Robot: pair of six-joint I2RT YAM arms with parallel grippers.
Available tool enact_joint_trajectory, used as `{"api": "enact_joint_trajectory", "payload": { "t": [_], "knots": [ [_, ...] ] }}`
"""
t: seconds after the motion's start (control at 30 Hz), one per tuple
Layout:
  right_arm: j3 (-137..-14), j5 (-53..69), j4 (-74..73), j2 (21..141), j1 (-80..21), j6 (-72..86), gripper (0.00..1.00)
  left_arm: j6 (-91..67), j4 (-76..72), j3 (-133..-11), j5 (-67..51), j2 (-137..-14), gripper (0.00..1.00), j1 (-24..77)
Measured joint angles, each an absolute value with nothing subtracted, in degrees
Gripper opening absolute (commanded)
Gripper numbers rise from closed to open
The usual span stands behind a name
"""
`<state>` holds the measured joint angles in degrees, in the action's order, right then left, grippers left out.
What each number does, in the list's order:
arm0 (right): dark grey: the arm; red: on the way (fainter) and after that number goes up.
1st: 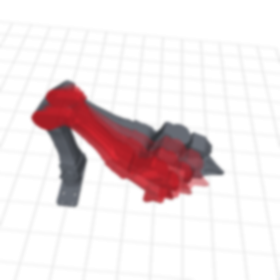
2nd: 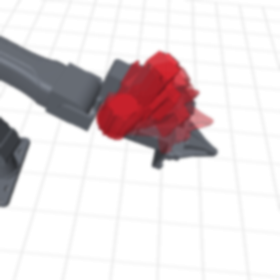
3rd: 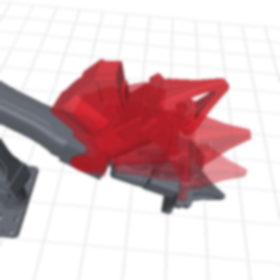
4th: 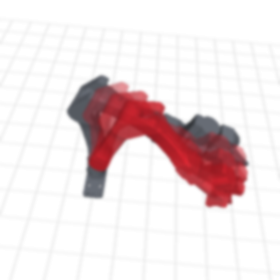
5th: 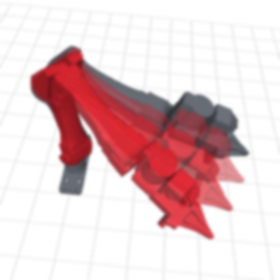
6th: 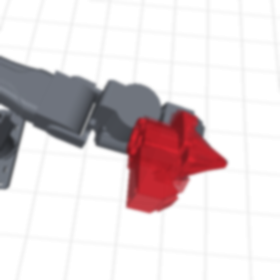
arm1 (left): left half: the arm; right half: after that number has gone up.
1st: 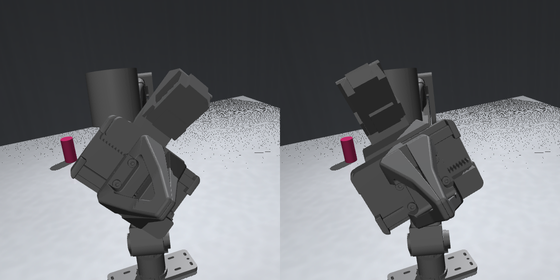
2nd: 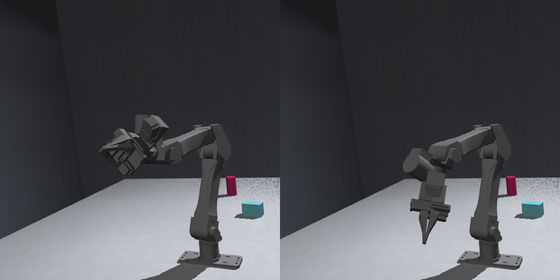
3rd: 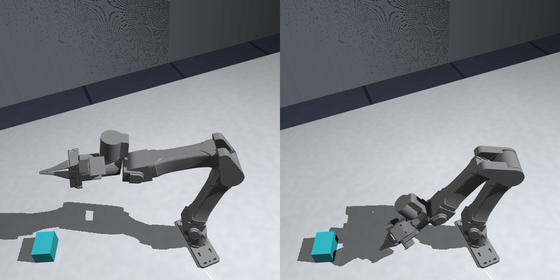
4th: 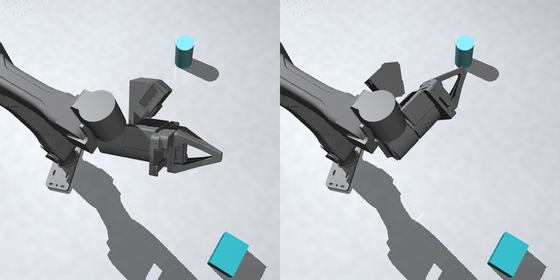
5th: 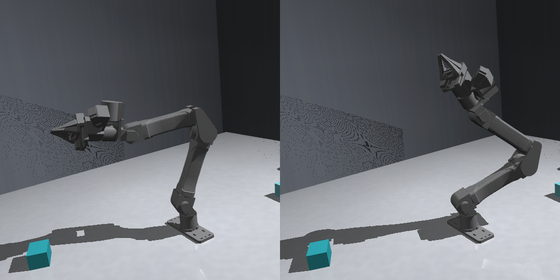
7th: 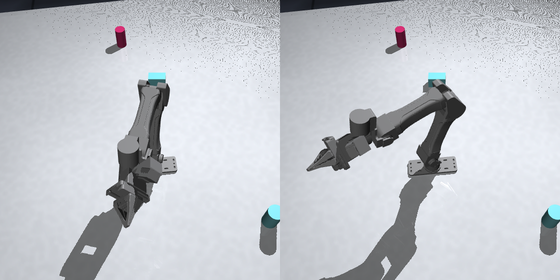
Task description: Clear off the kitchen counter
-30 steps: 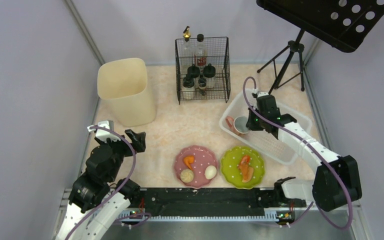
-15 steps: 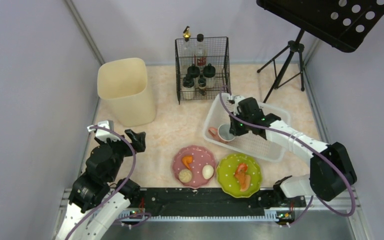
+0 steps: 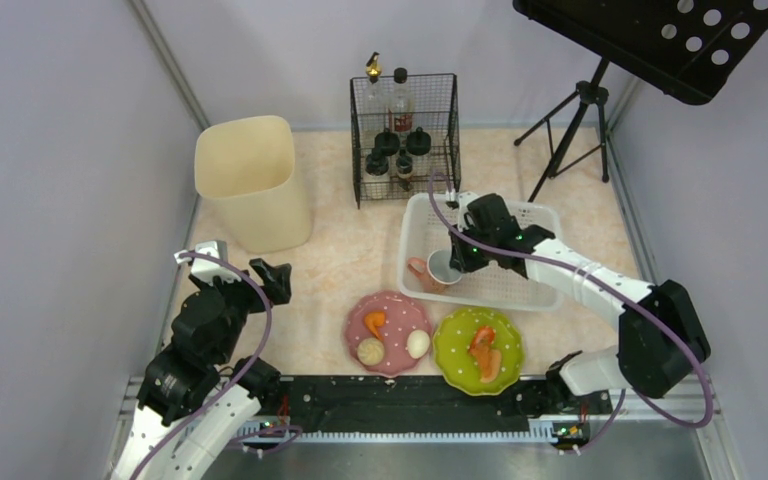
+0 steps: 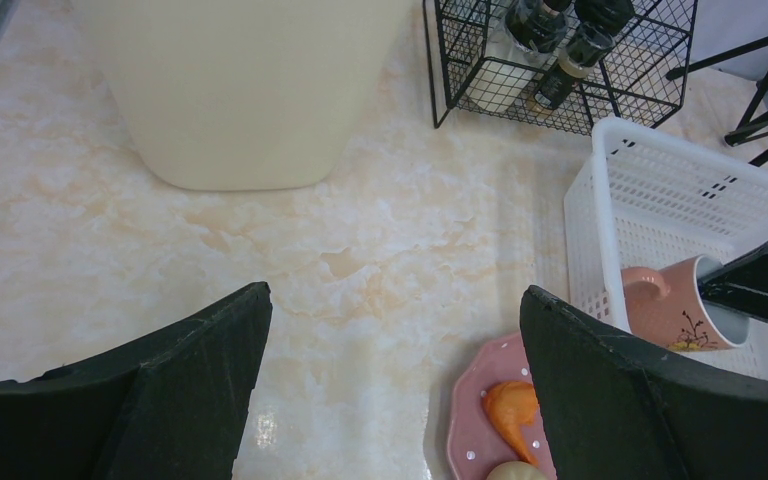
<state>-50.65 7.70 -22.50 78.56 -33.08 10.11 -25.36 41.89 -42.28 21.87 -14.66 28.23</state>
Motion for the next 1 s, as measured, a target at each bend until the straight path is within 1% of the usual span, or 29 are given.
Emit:
{"api": "enact_joint_trajectory", "payload": {
  "t": [0.1,0.23,0.37,0.63,1.0],
  "knots": [
    [-52.47,4.43,-23.51,78.35,-33.41,10.85,0.00,-25.36,41.87,-42.28,21.87,-14.66,0.98,28.23],
    [-55.70,-3.22,-26.65,76.05,-33.54,12.49,0.00,-25.36,41.89,-42.28,21.87,-14.66,0.98,28.23],
    [-58.22,-9.26,-29.82,72.75,-31.51,14.31,0.00,-25.36,41.89,-42.28,21.87,-14.66,0.99,28.23],
    [-57.36,-13.06,-31.75,71.33,-22.50,16.91,0.00,-25.36,41.85,-42.28,21.80,-14.66,0.99,28.23],
    [-52.03,-13.17,-29.56,71.33,-12.95,19.18,0.00,-25.36,41.58,-42.28,21.67,-14.66,0.98,28.23]
  ]
}}
